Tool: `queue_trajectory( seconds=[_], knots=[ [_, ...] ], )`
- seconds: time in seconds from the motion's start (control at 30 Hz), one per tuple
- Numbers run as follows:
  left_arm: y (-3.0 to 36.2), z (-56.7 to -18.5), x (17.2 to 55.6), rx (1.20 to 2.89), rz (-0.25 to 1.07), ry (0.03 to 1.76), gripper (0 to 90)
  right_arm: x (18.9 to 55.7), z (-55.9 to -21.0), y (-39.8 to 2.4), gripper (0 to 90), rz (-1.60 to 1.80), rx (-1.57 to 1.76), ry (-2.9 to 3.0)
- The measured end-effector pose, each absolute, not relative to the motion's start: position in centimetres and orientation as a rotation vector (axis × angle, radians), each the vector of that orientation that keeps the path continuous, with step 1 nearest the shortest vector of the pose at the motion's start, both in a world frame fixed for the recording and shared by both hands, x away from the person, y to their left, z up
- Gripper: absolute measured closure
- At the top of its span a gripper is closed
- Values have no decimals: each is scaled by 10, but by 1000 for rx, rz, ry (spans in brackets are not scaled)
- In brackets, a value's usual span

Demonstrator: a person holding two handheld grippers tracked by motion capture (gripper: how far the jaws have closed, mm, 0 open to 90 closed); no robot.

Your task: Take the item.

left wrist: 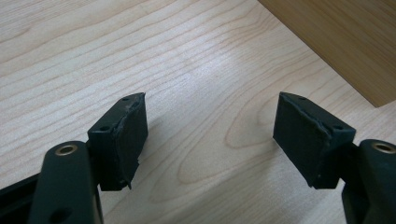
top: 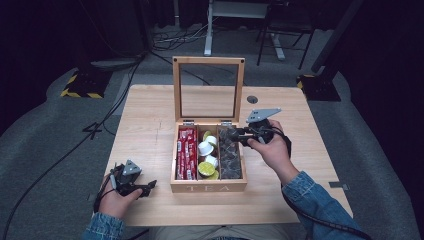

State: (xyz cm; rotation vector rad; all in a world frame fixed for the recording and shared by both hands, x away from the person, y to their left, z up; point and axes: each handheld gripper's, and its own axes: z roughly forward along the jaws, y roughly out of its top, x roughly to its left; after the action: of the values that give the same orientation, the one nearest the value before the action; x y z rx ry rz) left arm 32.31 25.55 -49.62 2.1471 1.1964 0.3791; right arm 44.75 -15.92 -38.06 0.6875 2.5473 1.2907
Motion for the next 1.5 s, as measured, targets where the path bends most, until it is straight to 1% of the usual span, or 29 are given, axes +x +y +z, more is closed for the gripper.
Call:
queue_trajectory(
  seconds=[0.13,0.27,0.57,0.83,1.5],
  knots=[
    [256,-496,325,2150,380,1191,260,444,-373,-166,692,1294,684,2532],
    [255,-498,326,2150,371,1180,225,441,-366,-174,690,1290,683,2515],
    [255,-501,330,2182,401,1126,167,430,-350,-199,687,1268,685,2478],
    [258,-503,333,2171,405,1091,143,420,-339,-224,686,1274,712,2427],
    [259,-504,338,2166,405,1087,127,415,-341,-277,686,1203,860,2361]
  ],
)
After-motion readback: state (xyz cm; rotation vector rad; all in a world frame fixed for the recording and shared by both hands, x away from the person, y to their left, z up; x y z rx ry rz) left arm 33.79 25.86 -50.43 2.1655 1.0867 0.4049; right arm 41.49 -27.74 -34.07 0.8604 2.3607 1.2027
